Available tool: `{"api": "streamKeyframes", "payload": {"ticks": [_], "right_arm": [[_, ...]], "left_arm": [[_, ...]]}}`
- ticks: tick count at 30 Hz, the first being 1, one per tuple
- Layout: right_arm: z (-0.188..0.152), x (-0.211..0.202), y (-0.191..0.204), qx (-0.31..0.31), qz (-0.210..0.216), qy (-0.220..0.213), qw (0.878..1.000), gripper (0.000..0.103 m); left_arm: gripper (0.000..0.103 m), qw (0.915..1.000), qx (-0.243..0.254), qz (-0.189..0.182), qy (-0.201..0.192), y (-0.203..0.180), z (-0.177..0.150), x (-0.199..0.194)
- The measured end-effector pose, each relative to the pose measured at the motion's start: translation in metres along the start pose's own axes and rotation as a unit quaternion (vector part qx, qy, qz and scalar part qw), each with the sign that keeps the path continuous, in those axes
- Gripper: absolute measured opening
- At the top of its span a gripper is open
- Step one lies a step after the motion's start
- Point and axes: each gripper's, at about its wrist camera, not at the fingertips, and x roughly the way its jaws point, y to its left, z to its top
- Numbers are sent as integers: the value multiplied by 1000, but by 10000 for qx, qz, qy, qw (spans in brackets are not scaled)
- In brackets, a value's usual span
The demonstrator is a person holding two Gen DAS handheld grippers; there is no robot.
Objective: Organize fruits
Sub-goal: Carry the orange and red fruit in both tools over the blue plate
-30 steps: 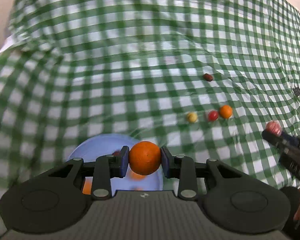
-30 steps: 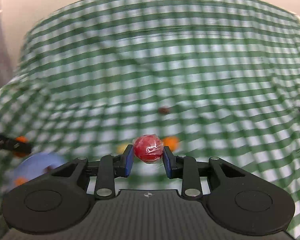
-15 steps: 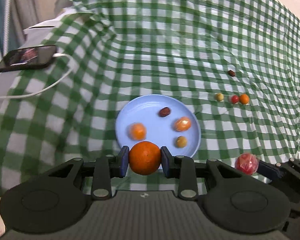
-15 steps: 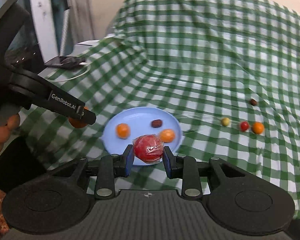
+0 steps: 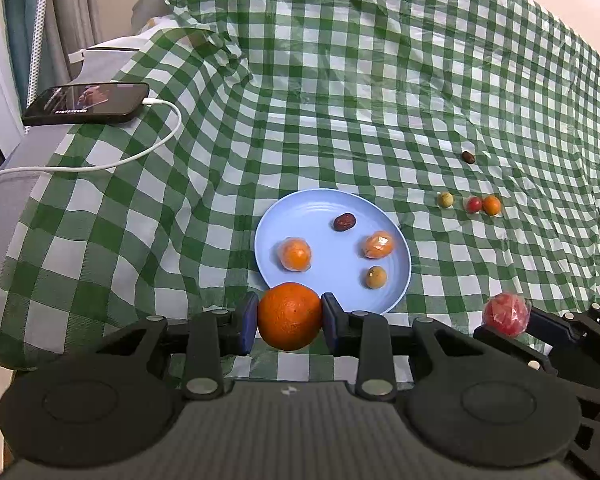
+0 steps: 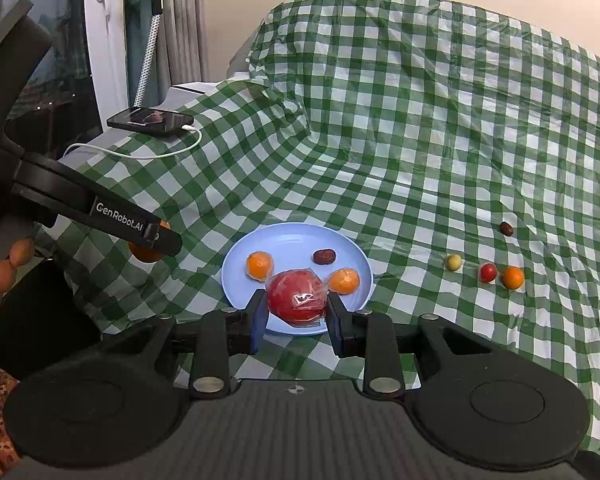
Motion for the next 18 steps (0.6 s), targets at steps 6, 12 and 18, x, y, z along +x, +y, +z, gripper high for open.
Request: {"api": "streamKeyframes", "payload": {"ticks": [6, 12, 18], "right_arm": [[0, 0, -2, 44, -20, 65, 10000, 33], [1, 4, -2, 22, -12, 100, 9999, 33], [0, 8, -1, 5, 11, 161, 9999, 33]], "left_arm": [[37, 10000, -75, -49, 23, 0, 1, 3], [37, 9999, -102, -43, 45, 1, 1, 5], [37, 9999, -147, -46, 61, 2, 2, 7]]}}
